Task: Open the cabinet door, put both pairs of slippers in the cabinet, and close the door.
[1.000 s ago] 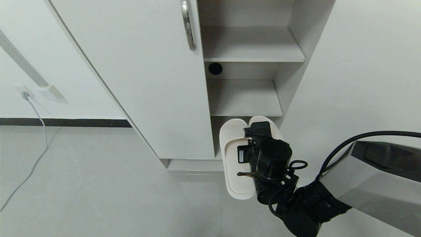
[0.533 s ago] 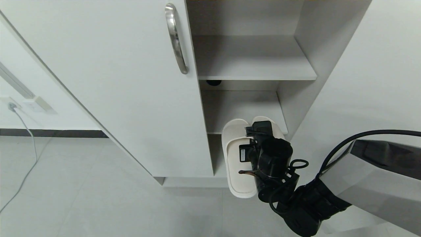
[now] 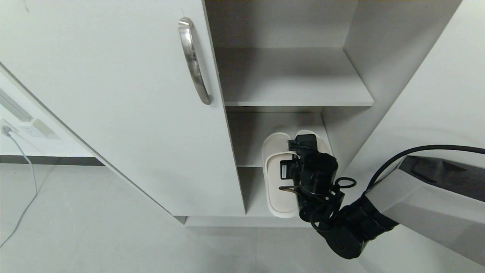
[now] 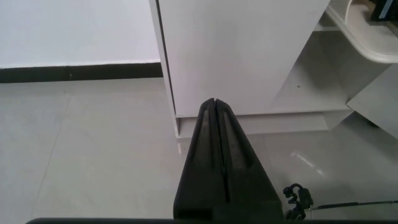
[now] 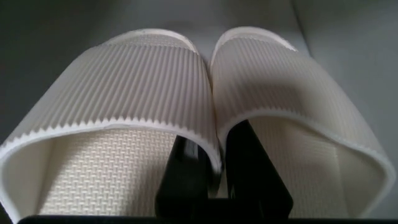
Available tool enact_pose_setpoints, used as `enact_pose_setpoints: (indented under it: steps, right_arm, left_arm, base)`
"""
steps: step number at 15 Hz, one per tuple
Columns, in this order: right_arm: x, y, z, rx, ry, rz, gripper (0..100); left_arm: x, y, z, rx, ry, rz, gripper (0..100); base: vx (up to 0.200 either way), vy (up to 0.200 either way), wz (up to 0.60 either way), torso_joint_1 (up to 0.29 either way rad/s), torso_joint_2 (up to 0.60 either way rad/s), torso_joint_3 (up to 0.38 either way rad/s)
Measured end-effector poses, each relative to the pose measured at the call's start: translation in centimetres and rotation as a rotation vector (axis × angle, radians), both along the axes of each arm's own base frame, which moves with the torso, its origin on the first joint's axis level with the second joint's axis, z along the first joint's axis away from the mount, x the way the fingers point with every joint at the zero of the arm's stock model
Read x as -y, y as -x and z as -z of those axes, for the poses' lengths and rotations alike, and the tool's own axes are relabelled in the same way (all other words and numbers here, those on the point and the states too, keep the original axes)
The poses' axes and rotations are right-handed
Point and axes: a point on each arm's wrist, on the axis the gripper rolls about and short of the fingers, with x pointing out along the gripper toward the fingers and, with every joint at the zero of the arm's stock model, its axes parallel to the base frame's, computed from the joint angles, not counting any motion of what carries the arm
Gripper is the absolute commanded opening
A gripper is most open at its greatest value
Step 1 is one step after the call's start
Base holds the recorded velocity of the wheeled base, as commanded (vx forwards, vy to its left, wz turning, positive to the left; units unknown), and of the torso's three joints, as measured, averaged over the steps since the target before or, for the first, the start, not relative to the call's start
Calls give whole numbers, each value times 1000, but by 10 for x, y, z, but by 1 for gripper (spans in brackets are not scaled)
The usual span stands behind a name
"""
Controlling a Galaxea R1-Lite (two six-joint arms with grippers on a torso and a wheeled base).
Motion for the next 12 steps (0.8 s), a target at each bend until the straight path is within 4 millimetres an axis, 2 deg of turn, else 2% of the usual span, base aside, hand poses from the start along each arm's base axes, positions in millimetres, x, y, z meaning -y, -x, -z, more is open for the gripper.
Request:
enact_pose_setpoints:
  steps: [3, 6, 12]
  right_arm:
    - [3, -22, 0, -7, 8, 33, 0]
    - [-3, -42, -6, -2, 2, 52, 0]
    - [-15, -71, -29, 12, -12, 71, 0]
  left_arm:
    - [0, 0, 0, 0, 0, 0, 0]
    - [0, 0, 0, 0, 1, 0, 0]
    - [0, 0, 0, 1, 3, -3, 0]
  base:
    - [0, 0, 0, 0, 0, 0]
    - [0, 0, 0, 0, 0, 0]
    - [0, 0, 0, 0, 0, 0]
